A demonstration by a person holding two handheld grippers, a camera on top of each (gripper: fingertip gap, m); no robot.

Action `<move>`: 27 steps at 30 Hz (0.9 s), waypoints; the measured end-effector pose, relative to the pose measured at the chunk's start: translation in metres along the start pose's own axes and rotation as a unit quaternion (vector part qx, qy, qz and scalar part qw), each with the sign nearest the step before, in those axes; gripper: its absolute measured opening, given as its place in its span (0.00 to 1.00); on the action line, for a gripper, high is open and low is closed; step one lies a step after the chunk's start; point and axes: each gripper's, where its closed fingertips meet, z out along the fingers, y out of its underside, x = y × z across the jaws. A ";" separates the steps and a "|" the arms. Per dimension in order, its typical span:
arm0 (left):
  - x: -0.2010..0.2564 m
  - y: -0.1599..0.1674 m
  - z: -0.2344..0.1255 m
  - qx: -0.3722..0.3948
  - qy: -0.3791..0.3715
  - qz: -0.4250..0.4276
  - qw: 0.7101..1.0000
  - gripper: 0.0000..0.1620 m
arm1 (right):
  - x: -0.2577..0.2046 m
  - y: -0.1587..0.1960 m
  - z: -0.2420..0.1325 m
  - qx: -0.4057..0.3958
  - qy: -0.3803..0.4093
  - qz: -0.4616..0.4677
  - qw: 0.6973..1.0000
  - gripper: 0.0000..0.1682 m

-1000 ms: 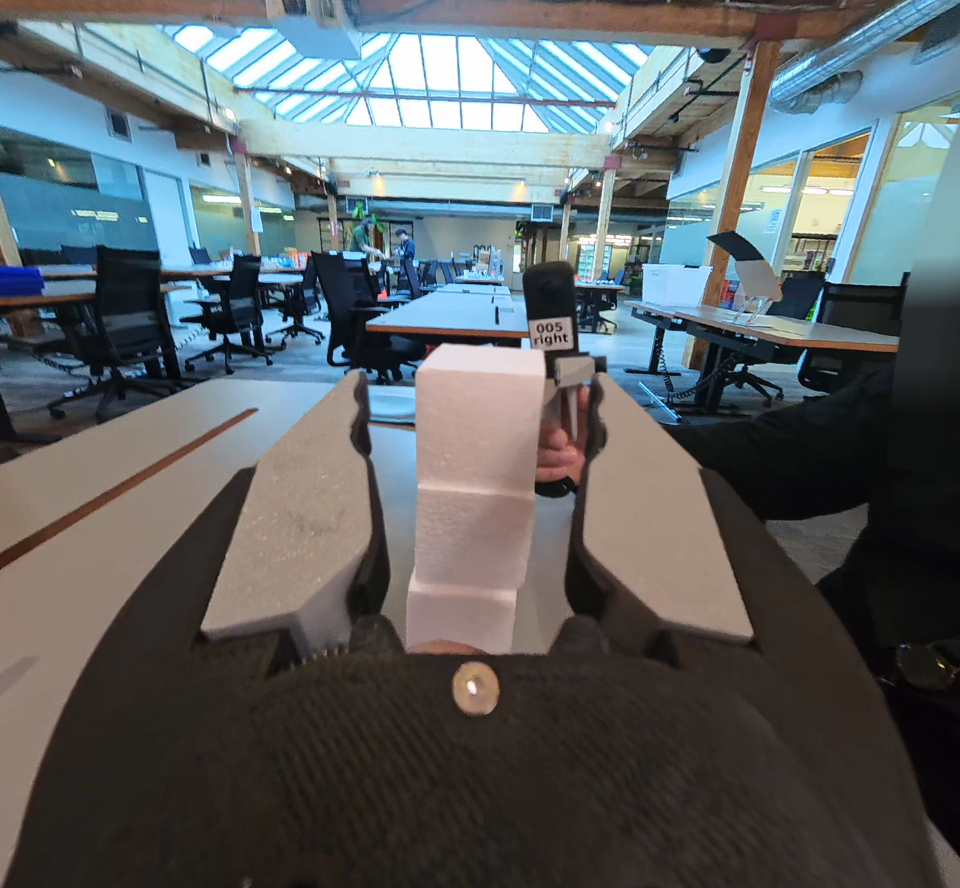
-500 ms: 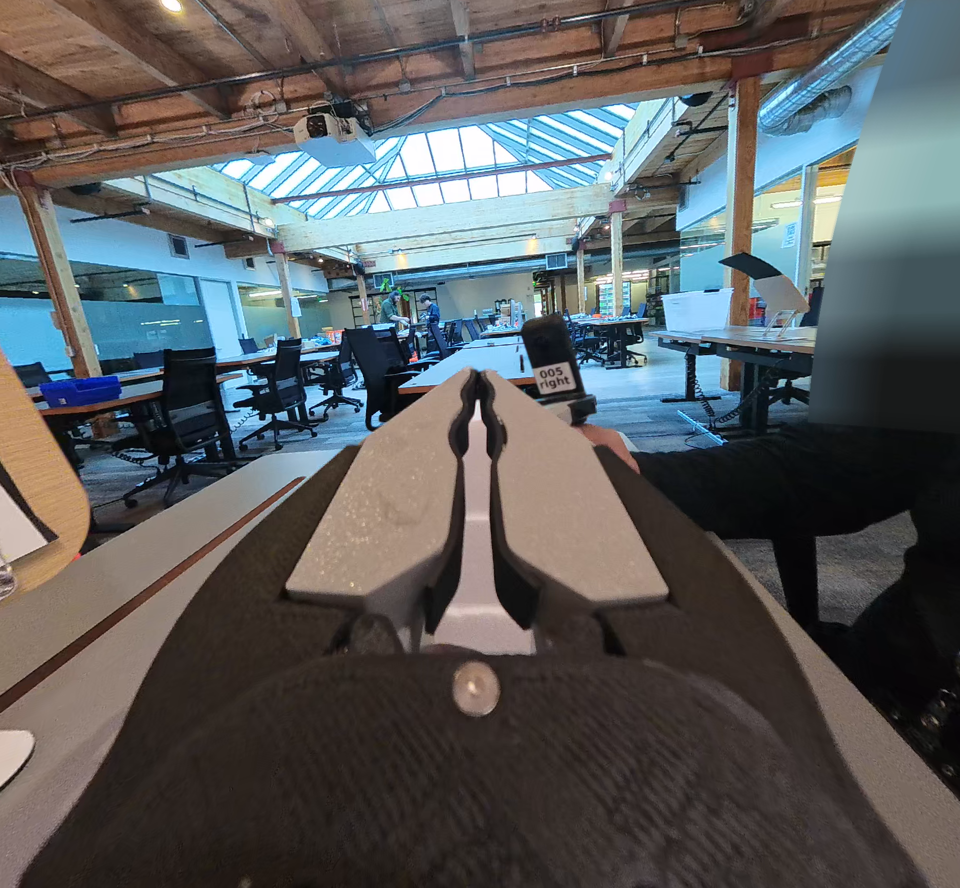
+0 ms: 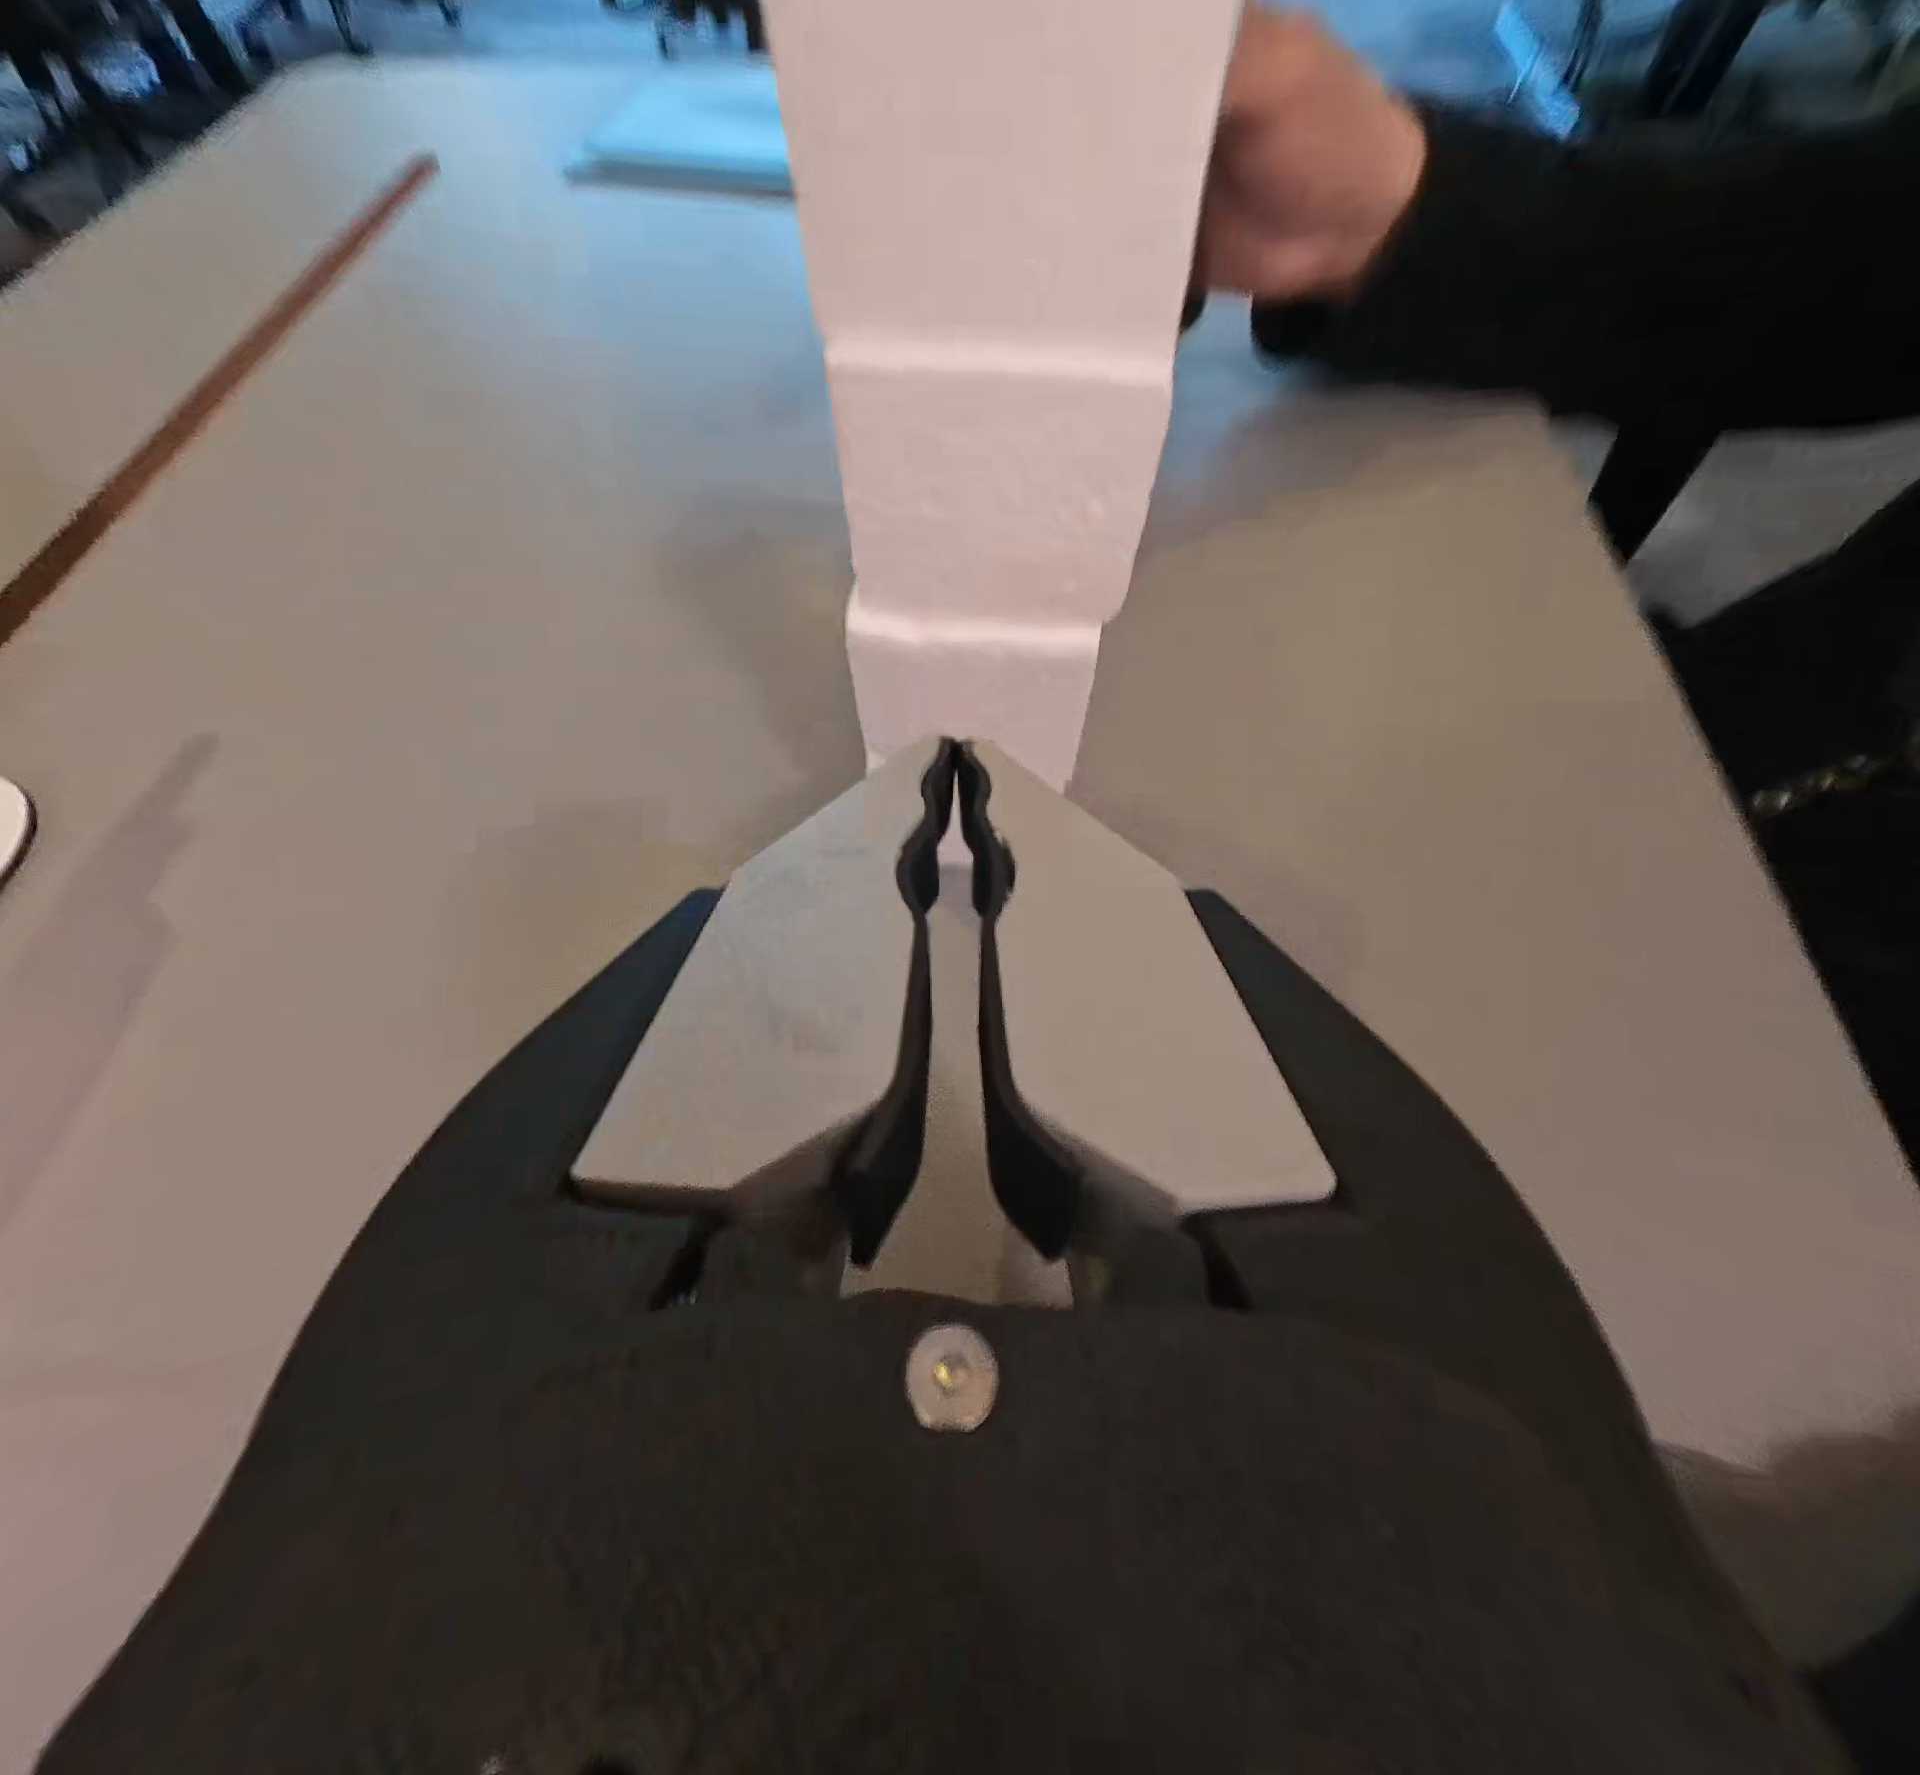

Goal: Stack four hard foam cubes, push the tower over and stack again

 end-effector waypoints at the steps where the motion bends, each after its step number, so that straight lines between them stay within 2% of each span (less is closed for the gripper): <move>1: 0.001 0.009 0.002 -0.038 -0.006 0.007 0.999 0.00 | -0.002 -0.002 0.000 0.006 -0.011 0.009 1.000 0.00; 3: 0.002 0.033 0.000 -0.127 -0.014 0.018 0.992 0.00 | -0.005 -0.004 0.000 0.014 -0.023 0.021 0.999 0.00; 5: 0.006 0.043 -0.006 -0.165 -0.008 0.016 0.986 0.00 | -0.006 -0.004 0.000 0.015 -0.029 0.029 0.999 0.00; 9: 0.009 0.041 -0.014 -0.215 0.006 -0.007 0.977 0.00 | -0.005 -0.003 0.002 0.014 -0.036 0.043 0.998 0.01; 15: 0.022 0.041 -0.020 -0.350 0.039 -0.004 0.936 0.00 | -0.009 -0.002 0.004 0.014 -0.046 0.046 0.998 0.02; 19: 0.030 0.038 -0.015 -0.387 0.062 -0.021 0.920 0.00 | -0.012 0.000 0.006 0.008 -0.049 0.041 0.998 0.02; 27: 0.020 0.031 0.004 -0.367 0.062 -0.003 0.928 0.00 | -0.009 -0.001 0.004 0.010 -0.045 0.044 0.998 0.02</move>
